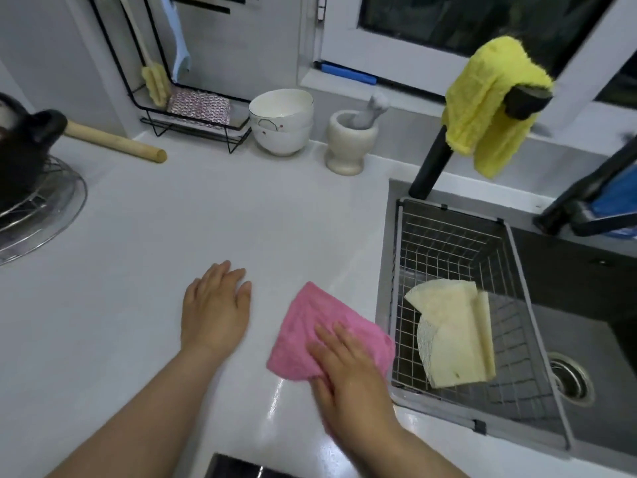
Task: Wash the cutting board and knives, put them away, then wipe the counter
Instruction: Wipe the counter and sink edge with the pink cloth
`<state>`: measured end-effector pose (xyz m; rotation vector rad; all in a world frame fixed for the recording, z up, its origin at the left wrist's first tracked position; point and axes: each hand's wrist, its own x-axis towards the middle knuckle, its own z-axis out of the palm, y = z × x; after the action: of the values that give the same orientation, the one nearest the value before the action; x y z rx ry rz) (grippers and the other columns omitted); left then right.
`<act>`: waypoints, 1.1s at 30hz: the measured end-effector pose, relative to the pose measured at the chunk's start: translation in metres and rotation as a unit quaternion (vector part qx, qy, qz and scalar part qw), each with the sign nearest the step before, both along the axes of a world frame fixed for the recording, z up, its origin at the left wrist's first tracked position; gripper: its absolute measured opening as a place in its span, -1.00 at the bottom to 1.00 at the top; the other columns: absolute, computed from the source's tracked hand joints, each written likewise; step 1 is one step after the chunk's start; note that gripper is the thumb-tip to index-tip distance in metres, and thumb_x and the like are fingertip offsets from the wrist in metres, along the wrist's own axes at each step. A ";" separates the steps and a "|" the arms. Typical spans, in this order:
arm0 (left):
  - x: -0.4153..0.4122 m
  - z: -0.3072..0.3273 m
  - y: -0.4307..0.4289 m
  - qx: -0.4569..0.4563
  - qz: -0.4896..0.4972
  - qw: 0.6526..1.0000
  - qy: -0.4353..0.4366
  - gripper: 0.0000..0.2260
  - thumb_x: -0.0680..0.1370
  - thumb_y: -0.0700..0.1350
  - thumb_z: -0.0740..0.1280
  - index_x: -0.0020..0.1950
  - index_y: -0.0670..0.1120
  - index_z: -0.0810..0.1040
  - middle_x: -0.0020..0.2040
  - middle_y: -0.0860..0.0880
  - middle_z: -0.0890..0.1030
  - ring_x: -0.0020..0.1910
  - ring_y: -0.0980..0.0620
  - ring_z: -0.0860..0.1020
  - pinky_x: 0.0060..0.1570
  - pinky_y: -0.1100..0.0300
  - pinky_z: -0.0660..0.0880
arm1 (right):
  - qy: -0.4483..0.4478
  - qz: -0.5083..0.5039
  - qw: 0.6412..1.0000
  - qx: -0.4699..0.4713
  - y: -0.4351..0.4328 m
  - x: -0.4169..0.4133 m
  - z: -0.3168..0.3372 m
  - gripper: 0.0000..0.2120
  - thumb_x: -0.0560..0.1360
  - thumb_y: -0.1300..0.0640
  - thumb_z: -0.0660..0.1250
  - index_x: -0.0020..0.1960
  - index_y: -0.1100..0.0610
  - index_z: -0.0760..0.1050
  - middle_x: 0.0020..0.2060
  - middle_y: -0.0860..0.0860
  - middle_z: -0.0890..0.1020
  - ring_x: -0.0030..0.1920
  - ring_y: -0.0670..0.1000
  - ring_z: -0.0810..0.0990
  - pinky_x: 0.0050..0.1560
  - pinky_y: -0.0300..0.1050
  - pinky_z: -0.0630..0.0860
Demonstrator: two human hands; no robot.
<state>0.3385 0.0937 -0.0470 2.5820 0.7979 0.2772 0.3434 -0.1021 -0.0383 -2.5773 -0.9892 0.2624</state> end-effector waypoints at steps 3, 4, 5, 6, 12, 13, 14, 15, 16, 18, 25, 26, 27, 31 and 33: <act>-0.003 0.002 0.001 -0.027 -0.007 0.999 -0.018 -0.66 0.62 -0.09 0.04 0.37 -0.08 0.37 0.47 -0.04 0.24 0.48 0.04 0.11 0.39 0.22 -0.08 | 0.197 -0.045 0.968 0.148 -0.003 -0.005 0.028 -0.63 0.43 -0.02 0.21 0.20 0.01 0.52 0.07 -0.20 0.58 0.07 -0.33 0.49 0.25 -0.37 0.38; -0.004 0.002 0.001 -0.035 -0.011 0.999 -0.021 -0.66 0.62 -0.09 0.04 0.36 -0.08 0.38 0.47 -0.04 0.25 0.48 0.04 0.12 0.40 0.22 -0.08 | 0.302 -0.066 0.928 0.208 -0.003 0.001 0.042 -0.72 0.46 0.04 0.24 0.14 0.01 0.53 -0.05 -0.19 0.60 -0.08 -0.34 0.51 0.06 -0.42 0.45; -0.005 0.002 0.002 -0.043 -0.014 0.999 -0.021 -0.66 0.62 -0.09 0.03 0.35 -0.08 0.39 0.47 -0.04 0.26 0.48 0.04 0.12 0.40 0.22 -0.07 | 0.392 -0.081 0.882 0.247 -0.005 0.010 0.054 -0.84 0.50 0.11 0.25 0.04 0.01 0.55 -0.18 -0.15 0.60 -0.22 -0.29 0.53 -0.12 -0.41 0.46; -0.006 0.002 0.003 -0.053 -0.017 0.998 -0.017 -0.65 0.62 -0.06 0.01 0.34 -0.08 0.40 0.46 -0.04 0.26 0.48 0.04 0.12 0.40 0.22 -0.07 | 0.460 -0.097 0.838 0.276 -0.006 0.022 0.066 -0.88 0.53 0.18 0.24 -0.03 0.03 0.53 -0.26 -0.10 0.61 -0.29 -0.22 0.55 -0.22 -0.38 0.48; -0.009 0.006 0.004 -0.084 -0.003 0.995 -0.046 -0.69 0.62 -0.12 0.08 0.31 -0.12 0.44 0.40 -0.06 0.37 0.44 0.01 0.22 0.39 0.22 -0.02 | 0.227 -0.204 0.936 0.174 -0.011 0.080 0.075 -0.51 0.56 0.12 0.20 0.46 0.04 0.17 0.43 0.00 0.27 0.43 0.03 0.26 0.41 -0.05 0.21; -0.009 0.006 0.004 -0.082 -0.003 0.996 -0.047 -0.69 0.61 -0.13 0.09 0.31 -0.12 0.44 0.40 -0.06 0.38 0.44 0.01 0.23 0.39 0.22 -0.02 | 0.143 -0.196 0.955 0.171 -0.011 0.078 0.072 -0.50 0.56 0.10 0.19 0.47 0.03 0.14 0.48 -0.02 0.18 0.48 -0.02 0.13 0.46 -0.09 0.09; -0.009 0.006 0.004 -0.079 -0.002 0.996 -0.046 -0.69 0.61 -0.14 0.09 0.31 -0.12 0.44 0.40 -0.06 0.38 0.44 0.01 0.23 0.39 0.22 -0.02 | 0.088 -0.151 0.972 0.156 -0.010 0.073 0.066 -0.49 0.57 0.03 0.17 0.48 0.01 0.12 0.50 -0.04 0.12 0.50 -0.07 0.02 0.48 -0.12 -0.03; -0.008 0.005 0.003 -0.076 -0.002 0.996 -0.046 -0.69 0.61 -0.14 0.08 0.31 -0.11 0.44 0.40 -0.06 0.37 0.44 0.01 0.22 0.39 0.21 -0.02 | 0.053 -0.083 0.990 0.104 -0.007 0.067 0.058 -0.44 0.55 -0.11 0.10 0.49 -0.02 0.08 0.51 -0.07 0.06 0.49 -0.12 -0.08 0.47 -0.15 -0.13; -0.007 0.005 0.003 -0.073 0.000 0.996 -0.045 -0.69 0.61 -0.14 0.08 0.31 -0.11 0.44 0.40 -0.05 0.37 0.44 0.01 0.22 0.40 0.21 -0.03 | 0.030 -0.011 0.999 0.024 -0.002 0.063 0.048 -0.34 0.47 -0.28 -0.02 0.50 -0.04 0.02 0.51 -0.09 0.00 0.46 -0.15 -0.17 0.43 -0.16 -0.24; -0.005 0.004 0.003 -0.067 0.001 0.997 -0.042 -0.68 0.62 -0.13 0.06 0.32 -0.11 0.44 0.40 -0.05 0.37 0.44 0.02 0.22 0.40 0.20 -0.03 | -0.013 0.058 0.993 -0.098 0.012 0.063 0.026 -0.11 0.28 -0.44 -0.30 0.51 -0.06 -0.10 0.52 -0.04 -0.12 0.48 -0.07 -0.27 0.35 -0.11 -0.39; -0.005 0.002 0.004 -0.074 0.010 0.996 -0.038 -0.42 0.43 0.07 -0.10 0.31 -0.10 0.45 0.39 -0.04 0.39 0.44 0.02 0.24 0.40 0.21 -0.01 | -0.051 0.206 0.964 -0.160 0.012 0.009 -0.011 -0.43 0.41 -0.29 -0.04 0.24 -0.10 0.48 0.23 0.00 0.56 0.30 0.11 0.46 0.32 0.08 0.10; -0.005 0.002 0.003 -0.068 0.010 0.997 -0.035 -0.42 0.44 0.07 -0.10 0.31 -0.09 0.45 0.39 -0.04 0.39 0.44 0.02 0.24 0.40 0.20 -0.01 | -0.046 0.236 0.956 -0.168 0.008 0.016 -0.010 -0.44 0.41 -0.30 -0.06 0.25 -0.11 0.44 0.25 -0.04 0.55 0.32 0.07 0.41 0.31 0.09 0.15; -0.003 0.001 0.003 -0.059 0.012 0.998 -0.032 -0.42 0.44 0.09 -0.10 0.30 -0.09 0.46 0.39 -0.04 0.39 0.43 0.02 0.24 0.40 0.19 -0.01 | -0.068 0.238 0.954 -0.167 0.009 0.032 -0.003 -0.45 0.48 -0.30 -0.13 0.30 -0.11 0.37 0.28 -0.06 0.51 0.35 0.04 0.36 0.34 0.08 0.19; 0.001 -0.008 0.002 0.011 0.016 1.000 -0.010 -0.33 0.41 0.17 -0.16 0.27 -0.11 0.49 0.38 -0.07 0.41 0.42 -0.03 0.29 0.40 0.11 0.05 | -0.078 0.146 0.974 -0.155 0.024 0.167 0.016 -0.26 0.41 -0.35 -0.34 0.50 -0.04 -0.09 0.51 0.01 -0.06 0.51 0.00 -0.15 0.47 -0.03 -0.14; 0.003 -0.012 0.002 0.039 0.020 0.999 0.001 -0.30 0.39 0.17 -0.19 0.29 -0.12 0.47 0.38 -0.09 0.40 0.41 -0.04 0.30 0.39 0.08 0.08 | -0.044 0.025 0.979 -0.197 0.033 0.222 0.019 -0.39 0.55 -0.23 -0.18 0.51 0.00 -0.14 0.52 0.06 -0.12 0.51 0.06 -0.21 0.48 0.01 -0.19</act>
<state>0.3420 0.0952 -0.0587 2.6420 0.8563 0.3250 0.5659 -0.0687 -0.0190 -2.9441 -1.1315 0.3956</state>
